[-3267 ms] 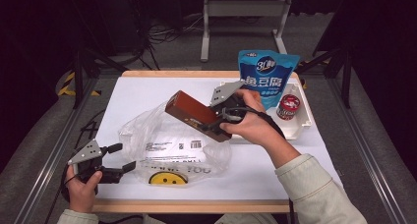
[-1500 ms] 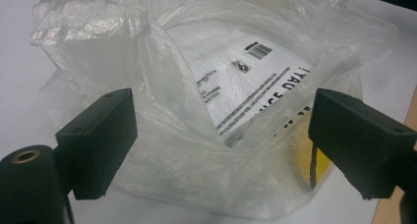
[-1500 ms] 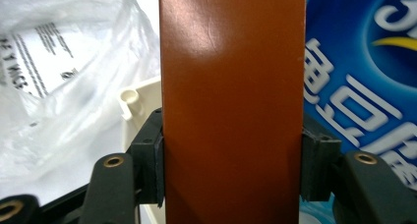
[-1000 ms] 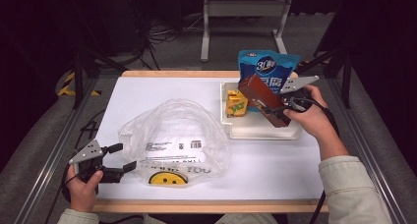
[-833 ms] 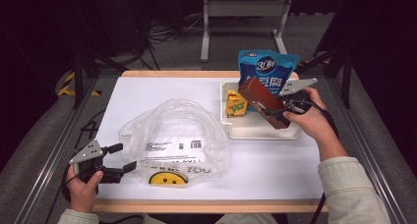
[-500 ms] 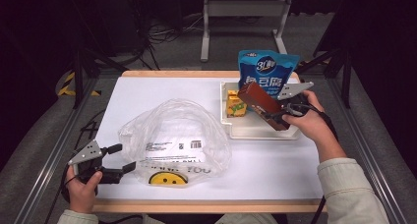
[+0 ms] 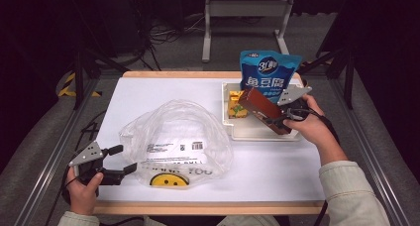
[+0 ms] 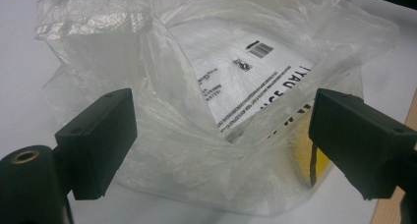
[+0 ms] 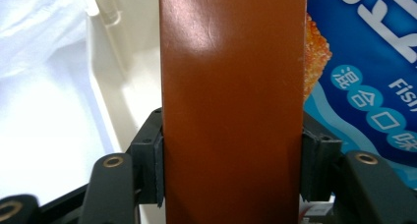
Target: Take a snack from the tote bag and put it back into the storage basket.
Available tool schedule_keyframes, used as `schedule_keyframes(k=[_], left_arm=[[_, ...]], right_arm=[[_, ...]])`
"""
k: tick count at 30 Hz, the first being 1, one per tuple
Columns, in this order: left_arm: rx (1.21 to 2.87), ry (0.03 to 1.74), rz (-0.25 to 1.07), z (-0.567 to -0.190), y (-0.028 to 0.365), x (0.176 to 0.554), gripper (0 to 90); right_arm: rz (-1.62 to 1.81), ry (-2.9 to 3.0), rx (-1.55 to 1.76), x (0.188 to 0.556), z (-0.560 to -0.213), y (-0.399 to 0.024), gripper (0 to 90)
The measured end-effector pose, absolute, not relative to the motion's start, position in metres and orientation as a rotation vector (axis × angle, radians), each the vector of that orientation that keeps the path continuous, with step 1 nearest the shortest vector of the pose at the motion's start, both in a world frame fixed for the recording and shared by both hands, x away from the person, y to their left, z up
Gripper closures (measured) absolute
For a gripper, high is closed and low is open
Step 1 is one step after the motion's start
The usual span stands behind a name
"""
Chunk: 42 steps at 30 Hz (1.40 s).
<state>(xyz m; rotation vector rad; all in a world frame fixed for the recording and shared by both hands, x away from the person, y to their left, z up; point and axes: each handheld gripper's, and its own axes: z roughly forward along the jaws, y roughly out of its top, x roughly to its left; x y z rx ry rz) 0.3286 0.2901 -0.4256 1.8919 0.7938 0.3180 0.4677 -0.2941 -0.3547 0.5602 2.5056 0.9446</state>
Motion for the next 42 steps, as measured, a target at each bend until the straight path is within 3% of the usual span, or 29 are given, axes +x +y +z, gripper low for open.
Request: schedule_keyframes(k=[42], left_arm=[[1.889,0.802,0.311,-0.426,0.29,0.329,11.6]], right_arm=[[0.853,2.615,0.456,0.474,-0.377,-0.285,39.5]])
